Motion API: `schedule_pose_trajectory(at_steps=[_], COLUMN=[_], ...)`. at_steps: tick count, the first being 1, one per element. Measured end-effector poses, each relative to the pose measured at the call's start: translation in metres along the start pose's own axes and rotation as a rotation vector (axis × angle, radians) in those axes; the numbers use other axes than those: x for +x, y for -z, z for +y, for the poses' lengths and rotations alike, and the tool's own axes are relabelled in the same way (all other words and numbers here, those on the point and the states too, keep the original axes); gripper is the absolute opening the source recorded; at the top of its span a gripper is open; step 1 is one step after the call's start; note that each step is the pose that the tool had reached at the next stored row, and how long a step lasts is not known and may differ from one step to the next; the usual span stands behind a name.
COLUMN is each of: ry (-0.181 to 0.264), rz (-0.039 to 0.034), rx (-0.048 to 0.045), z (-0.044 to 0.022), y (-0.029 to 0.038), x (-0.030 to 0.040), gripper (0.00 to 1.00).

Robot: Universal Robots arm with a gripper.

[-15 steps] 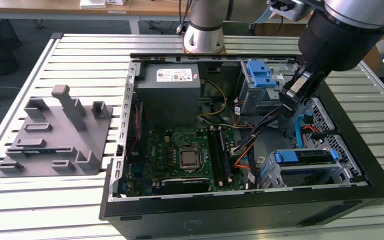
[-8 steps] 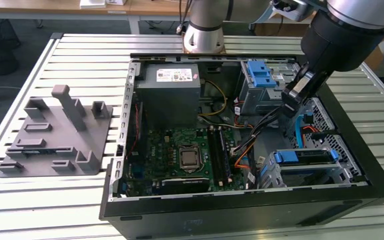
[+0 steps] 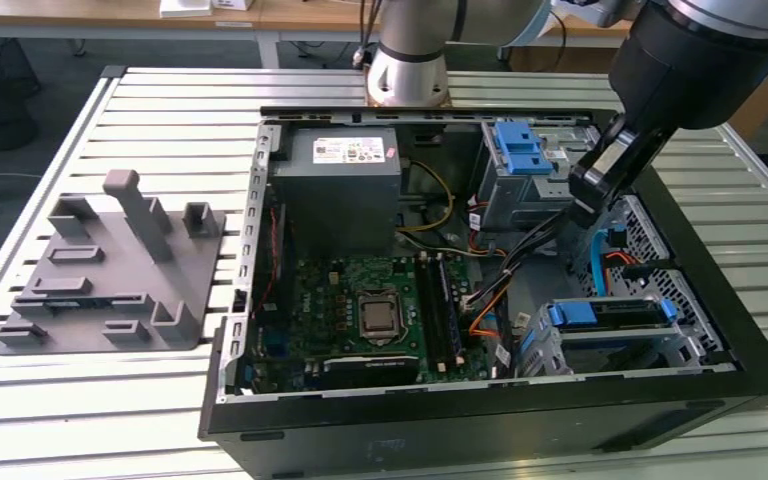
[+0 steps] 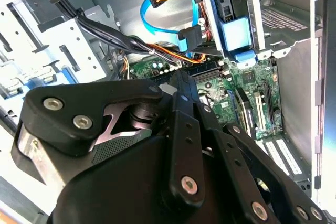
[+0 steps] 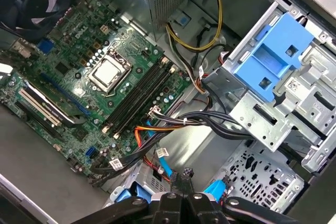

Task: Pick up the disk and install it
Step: 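Insert the first disk wire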

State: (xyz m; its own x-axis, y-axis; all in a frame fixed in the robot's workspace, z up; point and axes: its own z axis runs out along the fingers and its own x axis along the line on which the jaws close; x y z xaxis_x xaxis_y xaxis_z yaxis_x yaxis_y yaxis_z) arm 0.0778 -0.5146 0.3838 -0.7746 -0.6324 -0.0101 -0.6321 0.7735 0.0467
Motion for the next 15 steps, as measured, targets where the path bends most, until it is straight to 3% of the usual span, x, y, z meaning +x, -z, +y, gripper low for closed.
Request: schedule_pose_trajectory(at_steps=[15], ry=[0.000], rz=[0.0003], rx=[0.0003], z=[-0.0002], y=[0.0011], x=[-0.0004], gripper=[0.11])
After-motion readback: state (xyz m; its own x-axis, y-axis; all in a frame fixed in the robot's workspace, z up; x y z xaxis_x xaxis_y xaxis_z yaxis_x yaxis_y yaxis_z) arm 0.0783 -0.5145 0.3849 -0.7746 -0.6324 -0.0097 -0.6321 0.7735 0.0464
